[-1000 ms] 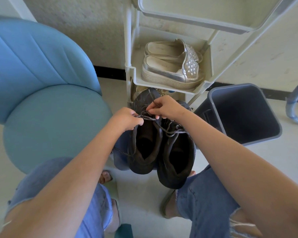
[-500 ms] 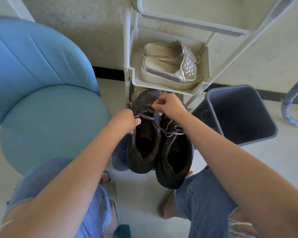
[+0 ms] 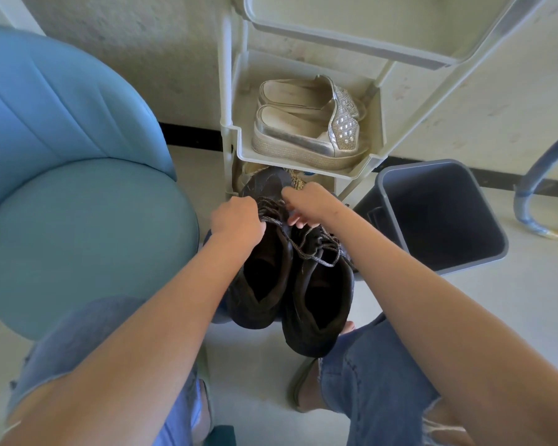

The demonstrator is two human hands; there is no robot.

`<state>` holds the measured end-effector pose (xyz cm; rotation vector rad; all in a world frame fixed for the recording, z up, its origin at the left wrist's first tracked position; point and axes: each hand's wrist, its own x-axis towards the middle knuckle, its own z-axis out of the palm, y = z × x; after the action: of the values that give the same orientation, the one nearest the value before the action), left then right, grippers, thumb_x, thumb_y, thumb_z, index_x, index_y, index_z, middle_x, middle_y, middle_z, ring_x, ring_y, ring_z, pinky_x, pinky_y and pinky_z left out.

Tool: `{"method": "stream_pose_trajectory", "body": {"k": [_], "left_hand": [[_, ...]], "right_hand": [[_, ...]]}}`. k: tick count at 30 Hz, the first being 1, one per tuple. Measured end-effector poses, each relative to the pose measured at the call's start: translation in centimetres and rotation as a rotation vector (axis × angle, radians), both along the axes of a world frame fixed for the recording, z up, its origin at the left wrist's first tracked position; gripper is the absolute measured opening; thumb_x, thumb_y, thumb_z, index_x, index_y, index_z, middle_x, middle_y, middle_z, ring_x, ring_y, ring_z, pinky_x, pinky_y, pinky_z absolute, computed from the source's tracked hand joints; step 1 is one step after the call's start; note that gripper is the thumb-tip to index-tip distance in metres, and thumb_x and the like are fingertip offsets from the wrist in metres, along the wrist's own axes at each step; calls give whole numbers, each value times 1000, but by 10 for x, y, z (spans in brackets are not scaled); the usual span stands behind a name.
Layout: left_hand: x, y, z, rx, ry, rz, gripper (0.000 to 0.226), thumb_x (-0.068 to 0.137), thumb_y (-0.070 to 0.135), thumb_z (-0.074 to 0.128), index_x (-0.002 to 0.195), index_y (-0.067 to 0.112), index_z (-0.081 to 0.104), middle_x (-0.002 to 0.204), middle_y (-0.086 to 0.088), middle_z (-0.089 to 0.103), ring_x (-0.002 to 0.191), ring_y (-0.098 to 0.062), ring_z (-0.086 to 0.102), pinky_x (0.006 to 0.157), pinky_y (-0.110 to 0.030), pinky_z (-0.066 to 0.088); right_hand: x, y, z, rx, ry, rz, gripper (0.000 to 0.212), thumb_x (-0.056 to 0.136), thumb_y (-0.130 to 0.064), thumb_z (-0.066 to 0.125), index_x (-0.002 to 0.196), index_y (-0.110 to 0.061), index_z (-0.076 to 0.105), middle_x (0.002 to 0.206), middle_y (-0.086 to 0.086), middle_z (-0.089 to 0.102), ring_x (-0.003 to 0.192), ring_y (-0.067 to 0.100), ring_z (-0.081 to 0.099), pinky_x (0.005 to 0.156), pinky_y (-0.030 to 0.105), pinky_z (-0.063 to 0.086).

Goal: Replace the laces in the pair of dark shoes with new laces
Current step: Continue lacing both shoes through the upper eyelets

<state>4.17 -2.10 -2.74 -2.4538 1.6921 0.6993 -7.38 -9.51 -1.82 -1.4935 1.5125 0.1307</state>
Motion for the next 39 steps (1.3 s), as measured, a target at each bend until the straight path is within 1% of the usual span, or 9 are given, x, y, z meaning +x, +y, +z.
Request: {"method": "stream_pose_trajectory", "body": {"k": [5, 8, 11, 14, 19, 24, 28, 31, 39], "left_hand": [[-1, 0, 0, -7, -30, -25, 31, 93, 31, 51, 110, 6, 59, 107, -13, 62, 97, -32, 61, 66, -34, 40], [0, 1, 1, 7, -51, -35, 28, 95, 27, 49, 111, 6, 59, 110, -14, 60, 98, -32, 60, 67, -34, 40], [-3, 3, 3, 30, -82, -63, 27, 96, 20, 45, 116, 6, 57, 115, -15, 59, 104, -33, 58, 71, -35, 42], [-6, 6, 3, 35, -122, -94, 26, 96, 11, 42, 117, 5, 57, 117, -16, 59, 107, -34, 58, 72, -35, 40], [-7, 7, 4, 96, -123, -102, 32, 95, 5, 39, 125, 5, 52, 120, -16, 58, 109, -33, 57, 75, -35, 42], [1, 5, 1, 103, -9, -145, 73, 95, 3, 33, 151, 37, 0, 116, -18, 56, 87, -30, 55, 68, -36, 41], [7, 6, 1, 77, 41, -115, 66, 96, 6, 34, 150, 38, 13, 131, -16, 52, 106, -33, 56, 74, -36, 44], [6, 6, 0, 74, 78, -111, 65, 97, 9, 36, 152, 30, 9, 124, -17, 55, 97, -31, 56, 71, -36, 45], [3, 8, 0, 48, 7, -145, 57, 98, 12, 38, 151, 25, 21, 130, -15, 55, 107, -32, 58, 79, -38, 49]], "right_hand": [[3, 11, -2, -82, 143, 181, 35, 87, -34, 59, 68, -6, 51, 55, 5, 56, 50, 15, 53, 47, 21, 41], [8, 16, -6, -57, 175, 149, 66, 85, -37, 65, 125, 9, 40, 79, 18, 67, 74, 22, 66, 64, 26, 51], [6, 12, -5, -28, 189, 184, 34, 89, -29, 57, 101, -3, 40, 34, 0, 54, 27, 4, 46, 33, 13, 34], [3, 10, -4, -38, 169, 181, 26, 90, -18, 53, 72, -7, 37, 30, -2, 50, 21, 3, 40, 27, 10, 26], [-1, 9, -1, -3, 130, 207, 28, 89, -13, 53, 65, -8, 40, 43, 4, 56, 24, 6, 41, 34, 12, 31], [-8, 6, -5, -7, 109, 195, 29, 86, -22, 61, 65, -7, 47, 38, -1, 57, 32, 9, 42, 41, 18, 37], [-20, 4, -1, 51, -94, 73, 30, 83, -32, 73, 81, -4, 62, 65, 5, 62, 46, 11, 42, 43, 17, 34], [-20, 0, -7, -115, -170, -82, 14, 90, -17, 64, 98, -5, 64, 73, 3, 61, 54, 8, 46, 47, 13, 38], [-6, -6, -17, -291, -64, 172, 8, 88, -7, 64, 93, -5, 70, 79, -6, 60, 75, 9, 53, 76, 23, 41]]}}
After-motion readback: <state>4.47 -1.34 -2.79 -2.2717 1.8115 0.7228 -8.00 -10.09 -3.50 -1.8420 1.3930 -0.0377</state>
